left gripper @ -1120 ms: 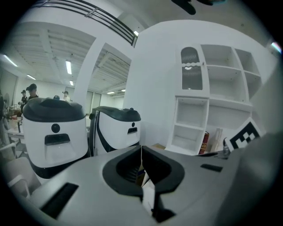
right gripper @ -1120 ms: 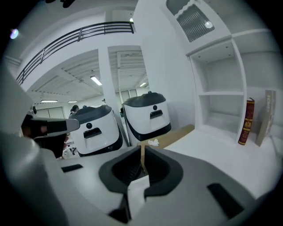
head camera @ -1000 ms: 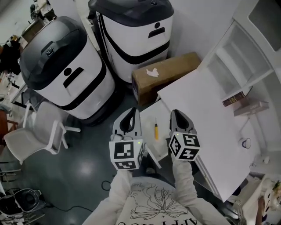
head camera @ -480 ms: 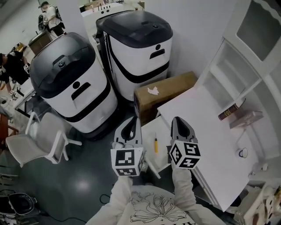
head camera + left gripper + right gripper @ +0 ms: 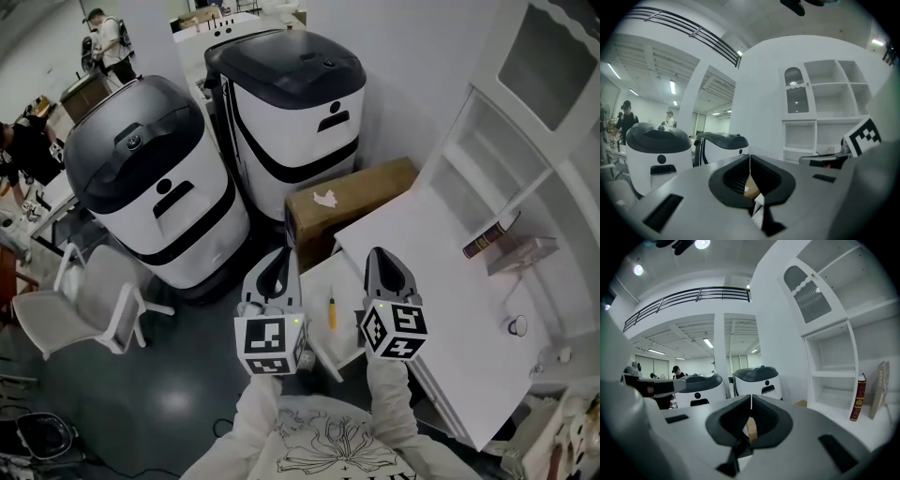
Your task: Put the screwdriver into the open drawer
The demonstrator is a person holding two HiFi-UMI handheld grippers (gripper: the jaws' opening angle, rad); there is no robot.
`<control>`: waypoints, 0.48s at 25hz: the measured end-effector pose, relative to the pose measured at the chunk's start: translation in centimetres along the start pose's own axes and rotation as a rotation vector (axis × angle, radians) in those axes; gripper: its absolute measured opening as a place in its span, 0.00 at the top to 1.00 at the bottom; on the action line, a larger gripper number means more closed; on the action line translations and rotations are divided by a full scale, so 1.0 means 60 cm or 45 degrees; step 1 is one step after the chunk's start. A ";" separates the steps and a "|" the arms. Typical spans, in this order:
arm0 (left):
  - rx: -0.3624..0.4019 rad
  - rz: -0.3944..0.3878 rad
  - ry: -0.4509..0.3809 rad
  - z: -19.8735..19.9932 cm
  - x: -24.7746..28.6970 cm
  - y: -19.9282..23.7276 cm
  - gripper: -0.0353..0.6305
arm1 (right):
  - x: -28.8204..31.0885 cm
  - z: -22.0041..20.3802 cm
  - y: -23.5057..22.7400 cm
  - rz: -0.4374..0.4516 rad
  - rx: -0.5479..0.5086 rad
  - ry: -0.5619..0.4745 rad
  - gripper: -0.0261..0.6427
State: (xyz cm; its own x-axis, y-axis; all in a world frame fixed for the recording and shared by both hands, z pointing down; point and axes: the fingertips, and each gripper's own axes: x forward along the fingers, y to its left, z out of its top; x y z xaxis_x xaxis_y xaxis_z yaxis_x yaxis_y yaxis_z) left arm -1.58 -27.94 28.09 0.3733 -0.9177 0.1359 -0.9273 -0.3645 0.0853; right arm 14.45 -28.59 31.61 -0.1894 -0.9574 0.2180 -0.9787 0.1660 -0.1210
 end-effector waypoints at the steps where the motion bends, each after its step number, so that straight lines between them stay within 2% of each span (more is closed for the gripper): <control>1: 0.000 0.000 -0.001 0.000 0.000 0.001 0.94 | 0.000 0.000 0.001 0.000 0.000 -0.001 0.95; 12: -0.008 0.010 0.001 -0.004 -0.003 0.009 0.94 | 0.003 -0.004 0.012 0.016 -0.013 0.004 0.95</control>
State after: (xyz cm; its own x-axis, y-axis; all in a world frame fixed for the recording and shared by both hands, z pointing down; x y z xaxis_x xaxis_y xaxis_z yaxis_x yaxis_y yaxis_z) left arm -2.14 -27.93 28.34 0.3658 -0.9205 0.1378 -0.9301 -0.3561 0.0901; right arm 13.68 -28.60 31.80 -0.2016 -0.9545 0.2196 -0.9770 0.1801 -0.1138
